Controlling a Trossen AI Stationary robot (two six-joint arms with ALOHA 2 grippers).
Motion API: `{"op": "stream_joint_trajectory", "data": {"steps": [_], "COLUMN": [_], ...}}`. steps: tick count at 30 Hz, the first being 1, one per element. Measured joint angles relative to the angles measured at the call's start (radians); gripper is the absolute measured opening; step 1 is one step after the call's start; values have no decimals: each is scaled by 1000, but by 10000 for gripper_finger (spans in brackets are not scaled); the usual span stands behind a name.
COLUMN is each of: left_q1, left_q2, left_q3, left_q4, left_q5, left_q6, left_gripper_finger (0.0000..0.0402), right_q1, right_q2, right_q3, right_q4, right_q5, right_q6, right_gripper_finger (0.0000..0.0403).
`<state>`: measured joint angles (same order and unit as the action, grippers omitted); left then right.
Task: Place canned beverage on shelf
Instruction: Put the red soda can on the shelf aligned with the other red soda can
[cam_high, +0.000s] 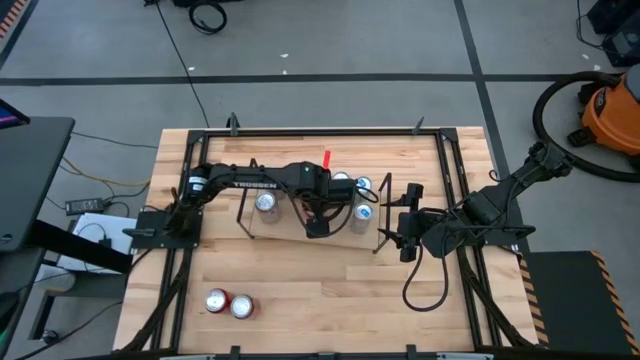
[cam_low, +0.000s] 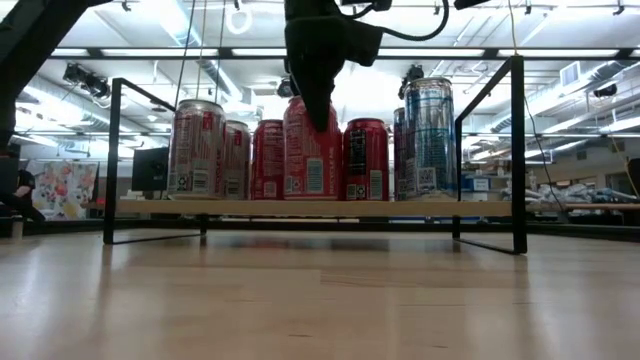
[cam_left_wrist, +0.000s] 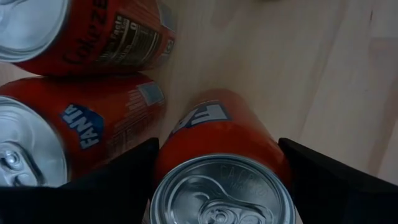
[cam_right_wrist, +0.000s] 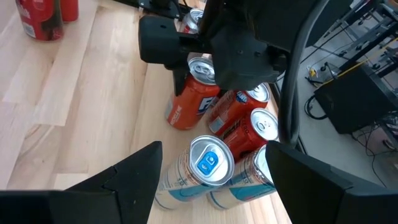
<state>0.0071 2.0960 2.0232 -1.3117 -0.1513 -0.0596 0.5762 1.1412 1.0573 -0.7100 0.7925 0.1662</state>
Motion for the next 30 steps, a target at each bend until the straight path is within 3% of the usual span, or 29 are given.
{"op": "stream_joint_trajectory", "data": {"steps": [15, 30], "left_q1": [0, 1], "left_q2": [0, -18], "left_q3": [0, 20], "left_q4": [2, -22], "left_q5": [47, 40], "left_q6": [0, -9], "left_gripper_finger": [392, 396], "right_q1": [0, 0], "right_q2": [0, 0], "right_q3": [0, 0], "right_q4": [5, 22], "right_q5": [0, -1], "right_q6": [-1, -12], "right_gripper_finger": [297, 297]}}
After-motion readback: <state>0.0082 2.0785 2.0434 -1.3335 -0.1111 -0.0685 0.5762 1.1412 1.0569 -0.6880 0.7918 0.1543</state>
